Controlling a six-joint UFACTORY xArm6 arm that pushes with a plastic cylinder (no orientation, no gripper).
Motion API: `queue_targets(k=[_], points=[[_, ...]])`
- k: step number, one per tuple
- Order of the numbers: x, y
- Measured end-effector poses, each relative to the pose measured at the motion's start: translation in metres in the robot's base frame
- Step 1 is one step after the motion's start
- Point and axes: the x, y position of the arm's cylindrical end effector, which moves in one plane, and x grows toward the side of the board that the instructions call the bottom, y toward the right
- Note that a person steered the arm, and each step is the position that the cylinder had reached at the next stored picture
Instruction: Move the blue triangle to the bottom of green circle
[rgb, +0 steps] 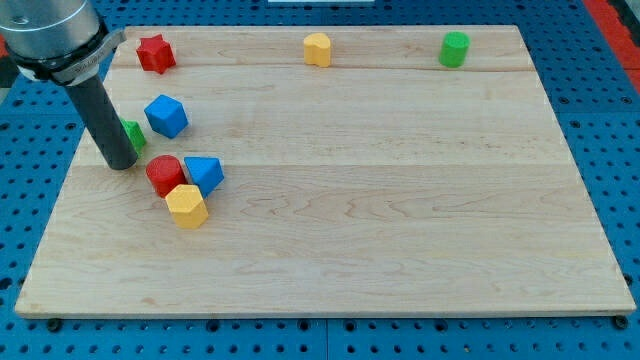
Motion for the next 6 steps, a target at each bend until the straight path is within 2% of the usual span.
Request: queue_targets(k=[1, 6], points=[[0.012, 0.004], [0.011, 0.095]])
